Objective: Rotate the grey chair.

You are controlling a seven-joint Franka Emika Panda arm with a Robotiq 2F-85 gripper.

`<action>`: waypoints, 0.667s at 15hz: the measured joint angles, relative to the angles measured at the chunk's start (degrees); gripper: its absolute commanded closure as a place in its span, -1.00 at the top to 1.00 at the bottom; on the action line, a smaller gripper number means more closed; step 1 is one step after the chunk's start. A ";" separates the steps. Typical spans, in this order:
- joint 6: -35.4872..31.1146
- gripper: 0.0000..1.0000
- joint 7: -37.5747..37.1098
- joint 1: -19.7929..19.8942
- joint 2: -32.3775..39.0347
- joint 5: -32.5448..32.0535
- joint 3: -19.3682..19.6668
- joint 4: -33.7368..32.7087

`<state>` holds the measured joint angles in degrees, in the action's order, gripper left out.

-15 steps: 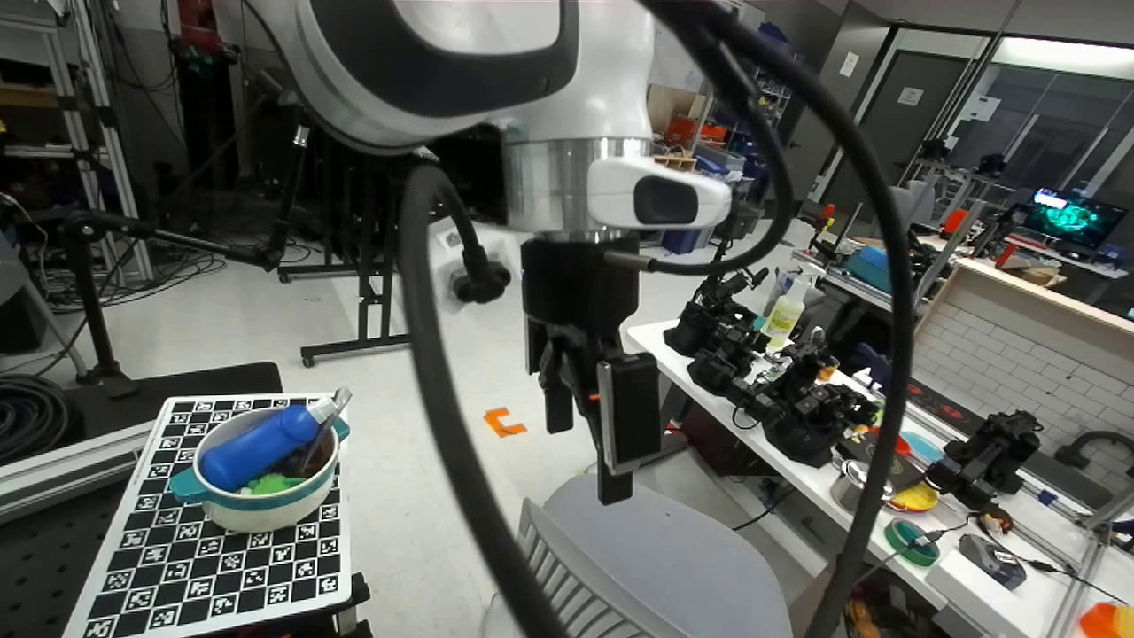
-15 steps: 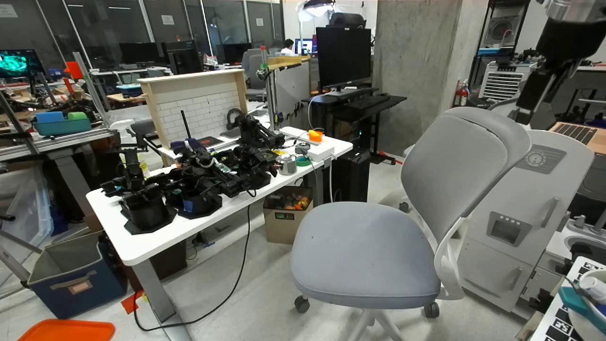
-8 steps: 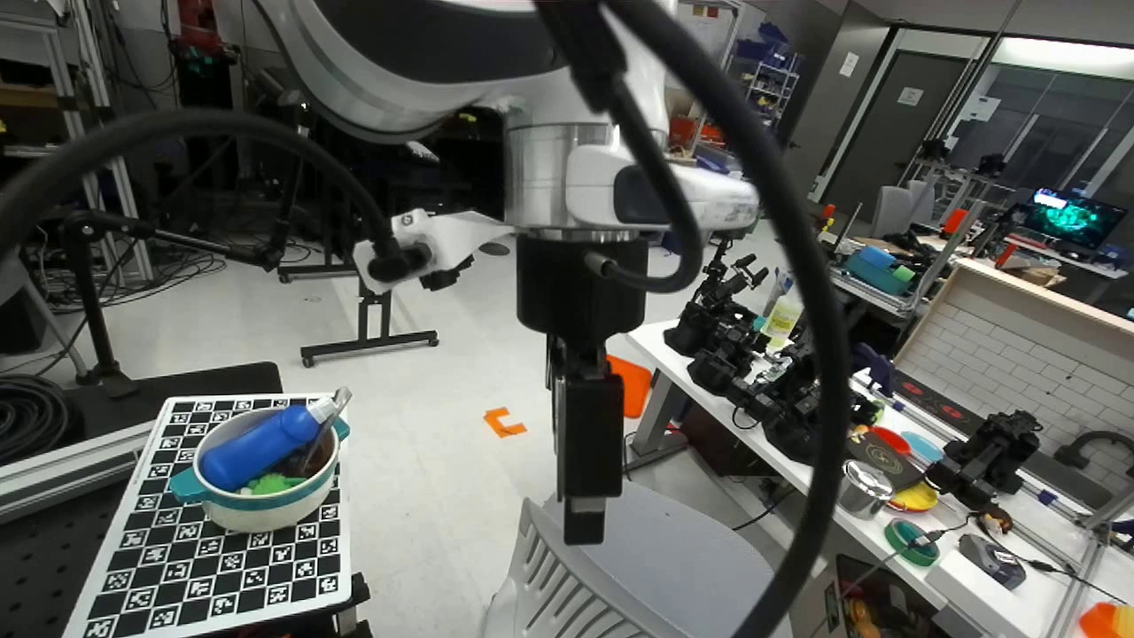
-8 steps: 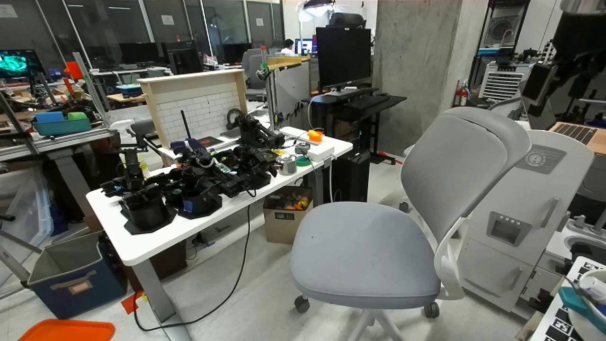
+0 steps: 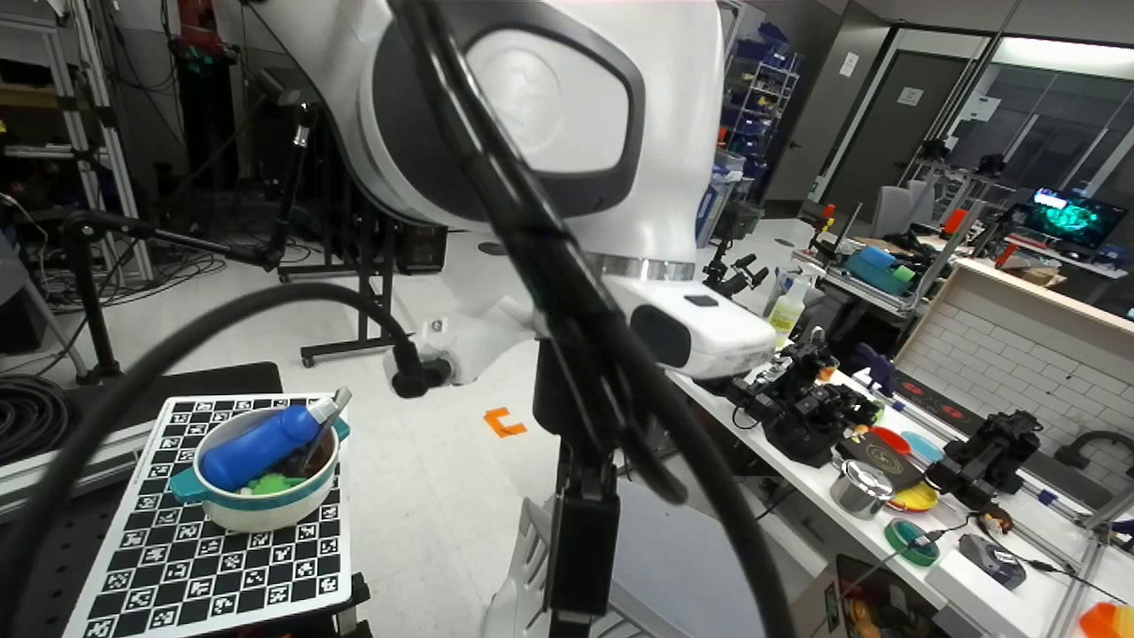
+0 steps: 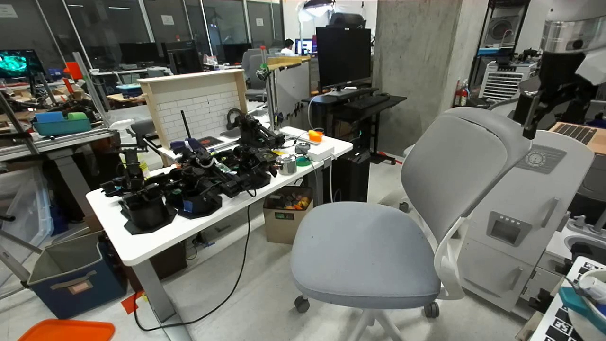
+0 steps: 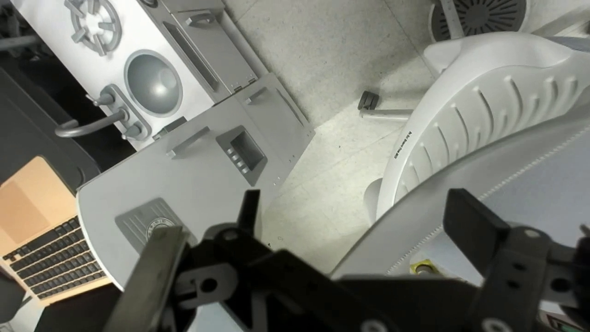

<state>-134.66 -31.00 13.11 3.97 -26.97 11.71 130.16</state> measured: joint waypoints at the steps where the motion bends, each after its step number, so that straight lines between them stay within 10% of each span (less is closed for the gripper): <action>1: -0.02 1.00 -0.54 0.00 1.78 0.25 0.18 -0.87; 10: -0.12 1.00 -1.15 -0.57 10.69 4.09 1.54 -7.67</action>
<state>-134.79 -32.14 12.54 14.66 -22.87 13.25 122.49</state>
